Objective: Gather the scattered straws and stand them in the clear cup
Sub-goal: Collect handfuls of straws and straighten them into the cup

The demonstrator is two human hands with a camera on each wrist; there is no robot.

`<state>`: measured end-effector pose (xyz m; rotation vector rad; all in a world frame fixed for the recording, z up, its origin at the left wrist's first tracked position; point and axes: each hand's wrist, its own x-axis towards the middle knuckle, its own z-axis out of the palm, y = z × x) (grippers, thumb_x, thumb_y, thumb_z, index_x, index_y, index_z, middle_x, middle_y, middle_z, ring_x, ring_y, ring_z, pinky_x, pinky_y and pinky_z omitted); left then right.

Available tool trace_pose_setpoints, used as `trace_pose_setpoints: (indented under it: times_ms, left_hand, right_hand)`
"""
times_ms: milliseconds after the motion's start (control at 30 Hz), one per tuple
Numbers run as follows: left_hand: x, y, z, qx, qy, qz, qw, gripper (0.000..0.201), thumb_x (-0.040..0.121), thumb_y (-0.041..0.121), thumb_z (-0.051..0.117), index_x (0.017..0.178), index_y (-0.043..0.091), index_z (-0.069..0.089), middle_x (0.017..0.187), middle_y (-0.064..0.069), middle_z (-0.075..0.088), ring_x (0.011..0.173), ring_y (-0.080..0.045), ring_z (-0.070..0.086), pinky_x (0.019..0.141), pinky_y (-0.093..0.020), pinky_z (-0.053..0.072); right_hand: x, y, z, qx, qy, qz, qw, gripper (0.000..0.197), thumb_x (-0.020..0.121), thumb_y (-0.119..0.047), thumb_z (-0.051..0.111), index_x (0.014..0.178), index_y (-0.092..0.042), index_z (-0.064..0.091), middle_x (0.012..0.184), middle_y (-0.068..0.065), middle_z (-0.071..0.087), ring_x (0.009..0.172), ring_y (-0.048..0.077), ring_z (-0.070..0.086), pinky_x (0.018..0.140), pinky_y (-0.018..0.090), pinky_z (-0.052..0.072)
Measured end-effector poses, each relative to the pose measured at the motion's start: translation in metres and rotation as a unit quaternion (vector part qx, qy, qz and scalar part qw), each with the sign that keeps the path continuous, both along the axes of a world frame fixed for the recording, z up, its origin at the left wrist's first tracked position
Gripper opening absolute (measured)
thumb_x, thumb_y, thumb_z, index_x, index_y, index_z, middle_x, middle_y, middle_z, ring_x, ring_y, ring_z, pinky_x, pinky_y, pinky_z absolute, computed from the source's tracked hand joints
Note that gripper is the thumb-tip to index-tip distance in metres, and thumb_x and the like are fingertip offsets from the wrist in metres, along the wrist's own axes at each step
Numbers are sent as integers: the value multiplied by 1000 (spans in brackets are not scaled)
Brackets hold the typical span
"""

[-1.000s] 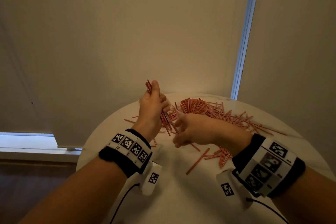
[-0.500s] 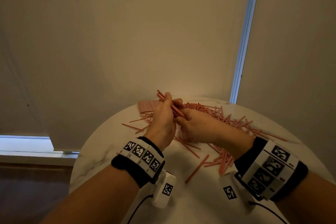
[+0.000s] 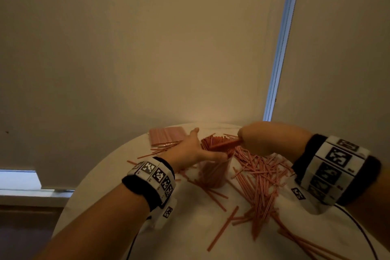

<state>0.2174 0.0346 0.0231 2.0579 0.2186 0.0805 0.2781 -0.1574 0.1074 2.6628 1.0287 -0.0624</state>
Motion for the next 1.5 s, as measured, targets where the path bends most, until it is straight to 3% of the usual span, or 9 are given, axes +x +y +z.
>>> trace_pose_setpoints:
  times_ms: [133,267,467,667,767,967,1167,1400,1500]
  left_hand:
    - [6,0,-9,73,18,6,997,143,54,63,92,162,17,10,162,-12,32,144,-27,38,118,-44,37]
    - [6,2,-13,67,1,19,998,119,57,58,94,149,12,33,119,13,55,105,-4,54,81,-18,45]
    - [7,1,-18,61,-28,32,997,100,56,55,96,134,18,46,117,9,60,103,-5,59,77,-23,53]
    - [10,4,-22,25,-25,13,999,91,63,37,97,135,11,47,123,2,64,108,-13,64,88,-29,59]
    - [10,3,-26,-10,-11,37,999,91,78,18,89,142,18,25,136,2,49,99,-4,55,65,-8,52]
    - [6,1,-34,20,-32,60,997,99,62,44,96,131,22,29,117,12,51,103,-2,52,84,-20,50]
    - [1,-3,-29,-3,-28,46,999,140,52,58,94,159,16,13,161,-4,36,145,-20,38,115,-37,39]
    - [2,-3,-29,2,-15,51,999,135,57,57,95,158,15,16,160,-2,38,142,-18,40,104,-27,37]
    - [2,-3,-30,2,-16,51,999,135,54,58,95,157,16,19,159,-2,40,139,-15,41,104,-28,38]
  right_hand:
    - [3,17,7,-22,5,35,999,22,98,-25,58,111,-9,67,99,3,66,91,21,63,82,31,53]
    - [8,30,8,86,79,69,991,17,94,-24,65,109,-17,69,91,-4,67,75,10,61,65,24,47]
    - [10,52,-9,180,61,110,976,18,98,-22,56,109,-20,71,102,-3,70,88,14,61,69,23,50]
    - [8,51,-20,119,153,84,977,60,97,-67,30,112,-20,65,97,1,67,90,19,61,84,35,49]
    - [10,42,-13,78,199,107,971,65,85,-77,41,115,-25,65,100,-5,67,91,12,62,83,31,50]
    - [19,35,-10,124,263,98,952,19,89,-34,71,106,-26,72,101,-6,72,94,12,68,88,30,55]
    - [22,40,-9,237,128,80,960,23,97,-18,59,119,-25,60,102,-5,68,86,10,67,77,26,55]
    - [21,47,-16,277,70,64,956,53,96,-13,56,142,-19,30,99,7,68,87,24,66,80,45,57]
    - [22,45,-15,254,27,69,964,30,97,-16,56,125,-21,48,103,3,67,89,22,63,80,40,56]
